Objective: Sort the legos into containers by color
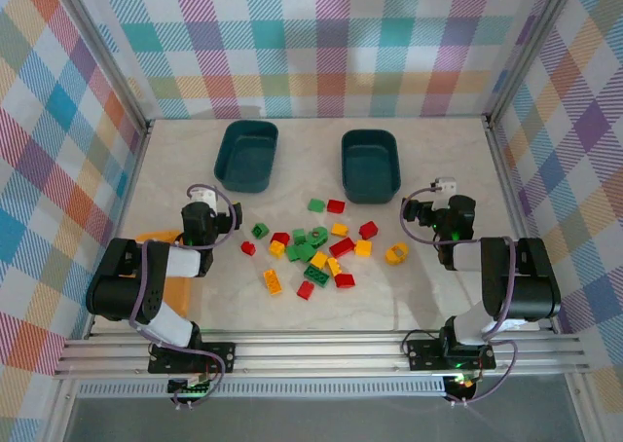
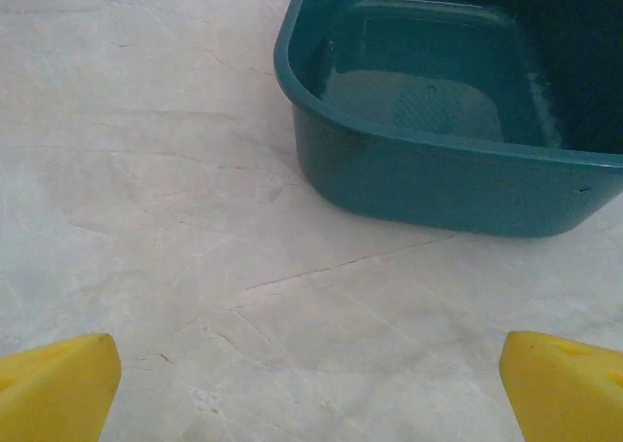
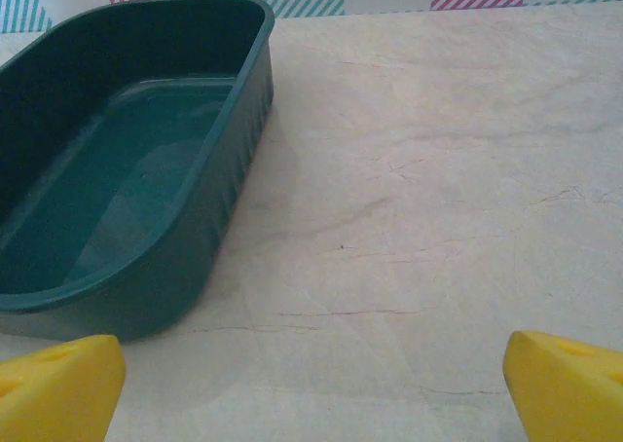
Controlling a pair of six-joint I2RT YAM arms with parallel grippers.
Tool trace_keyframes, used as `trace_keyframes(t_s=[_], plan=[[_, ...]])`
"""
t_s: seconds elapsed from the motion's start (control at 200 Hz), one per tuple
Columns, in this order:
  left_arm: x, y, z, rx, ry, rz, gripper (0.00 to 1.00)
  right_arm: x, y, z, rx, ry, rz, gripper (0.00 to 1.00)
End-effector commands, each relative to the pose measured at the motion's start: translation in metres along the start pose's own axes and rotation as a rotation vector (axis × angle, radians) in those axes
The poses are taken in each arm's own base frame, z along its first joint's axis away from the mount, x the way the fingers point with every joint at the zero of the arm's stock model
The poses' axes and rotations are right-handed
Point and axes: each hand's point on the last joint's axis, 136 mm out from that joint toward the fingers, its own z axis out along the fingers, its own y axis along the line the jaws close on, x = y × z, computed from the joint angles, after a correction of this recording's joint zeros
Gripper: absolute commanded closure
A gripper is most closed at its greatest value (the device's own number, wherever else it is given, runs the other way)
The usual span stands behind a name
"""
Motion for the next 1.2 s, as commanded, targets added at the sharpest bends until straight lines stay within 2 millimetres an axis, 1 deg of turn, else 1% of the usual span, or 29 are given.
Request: trace_keyframes(t_s=[0.0,1.075,1.115,1.14,1.16,1.17,1.19,1.195], plan=[[-0.007,0.000,0.003,0.014,-0.009,-0.006,0.00,-0.005,0.005,-0.001,-0.023,-0.013,0.006,0.00],[-0.007,0.001,0.003,0.021,-0.004,-0.010,0.00,-0.004,0.005,0.000,-0.024,-0.011,0.007,0.00],[-0.009,0.002,0.002,0.015,-0.013,-0.011,0.00,-0.004,0.005,-0.001,-0.021,-0.012,0.007,0.00],[-0.010,0.005,0.001,-0.017,-0.010,-0.011,0.00,-0.007,0.003,-0.001,0.000,-0.022,0.006,0.00],[-0.014,0.006,-0.002,-0.040,-0.007,-0.009,0.00,-0.010,0.001,-0.001,0.021,-0.017,0.002,0.00],[-0.021,0.006,-0.003,-0.046,-0.015,-0.006,0.00,-0.011,0.000,-0.001,0.038,-0.013,0.000,0.00],[-0.021,0.007,-0.007,-0.059,0.024,0.005,0.00,-0.017,0.001,-0.002,0.056,-0.008,-0.010,0.00],[-0.025,0.007,-0.008,-0.060,0.023,0.005,0.00,-0.017,0.001,-0.001,0.061,-0.002,-0.014,0.00]])
